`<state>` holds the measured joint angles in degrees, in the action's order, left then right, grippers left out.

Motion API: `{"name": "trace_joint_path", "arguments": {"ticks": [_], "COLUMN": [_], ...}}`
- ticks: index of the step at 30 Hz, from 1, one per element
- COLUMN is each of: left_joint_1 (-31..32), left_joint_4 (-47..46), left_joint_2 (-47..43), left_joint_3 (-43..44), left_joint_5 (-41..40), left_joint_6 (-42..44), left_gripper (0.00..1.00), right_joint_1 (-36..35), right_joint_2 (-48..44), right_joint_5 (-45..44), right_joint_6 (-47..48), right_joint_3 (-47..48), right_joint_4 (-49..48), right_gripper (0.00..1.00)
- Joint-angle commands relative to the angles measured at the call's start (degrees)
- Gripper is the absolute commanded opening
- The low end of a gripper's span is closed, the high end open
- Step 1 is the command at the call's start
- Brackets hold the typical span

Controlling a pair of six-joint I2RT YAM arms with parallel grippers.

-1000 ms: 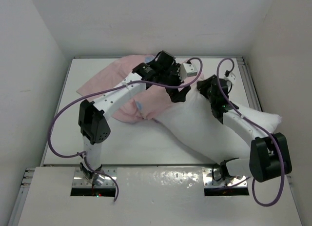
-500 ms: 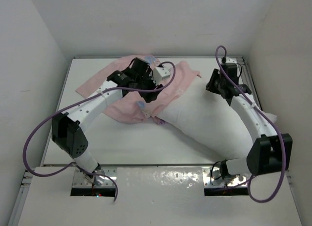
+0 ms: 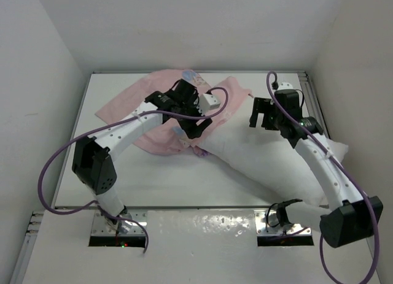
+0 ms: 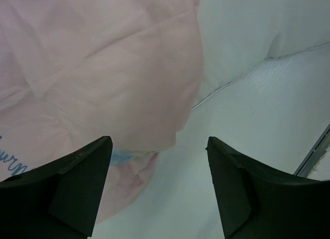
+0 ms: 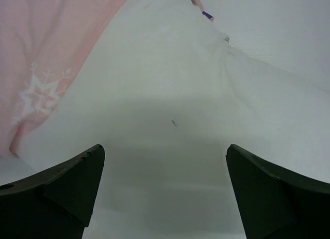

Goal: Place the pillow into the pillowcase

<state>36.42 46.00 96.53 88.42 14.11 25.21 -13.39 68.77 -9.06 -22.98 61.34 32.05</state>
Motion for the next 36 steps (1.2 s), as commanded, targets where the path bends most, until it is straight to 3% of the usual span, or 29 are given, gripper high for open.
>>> {"name": "trace_joint_path", "arguments": {"ticks": [1, 7, 13, 18, 21, 25, 32, 36], "left_joint_1": [0.6, 1.1, 2.1, 2.2, 2.2, 2.3, 2.9, 3.5], "left_joint_4": [2.3, 3.2, 3.5, 3.1, 4.3, 9.3, 3.2, 1.5], "left_joint_2": [2.2, 2.7, 3.8, 0.9, 0.4, 1.6, -4.5, -6.6], "left_joint_3": [4.1, 5.8, 9.3, 5.8, 5.6, 12.4, 2.8, 2.8], "left_joint_5": [0.6, 0.0, -0.5, -0.3, -3.1, -9.5, -10.4, -11.3], "left_joint_6": [-0.2, 0.0, -0.9, -0.3, 1.9, 6.1, 8.4, 8.0], "left_gripper": [0.73, 0.75, 0.75, 0.76, 0.76, 0.76, 0.77, 0.78], "right_joint_1": [-0.7, -1.1, -1.2, -1.0, -0.9, -0.8, -0.6, -0.6], "right_joint_2": [-5.9, -11.9, -13.9, -17.7, -20.0, -19.8, -19.6, -20.3], "right_joint_5": [-1.2, -1.4, -1.1, 1.1, 1.9, 5.5, 6.9, 8.8], "right_joint_6": [-1.5, -2.8, -2.3, -4.0, -5.3, -1.6, 2.8, 3.0], "right_joint_3": [-3.3, -9.0, -5.9, -7.5, -10.1, -8.5, -9.5, -9.7], "right_joint_4": [3.3, 4.7, 10.7, 11.1, 9.9, 12.1, 15.7, 16.5], "right_gripper": [0.99, 0.99, 0.99, 0.99, 0.99, 0.99, 0.99, 0.99]}}
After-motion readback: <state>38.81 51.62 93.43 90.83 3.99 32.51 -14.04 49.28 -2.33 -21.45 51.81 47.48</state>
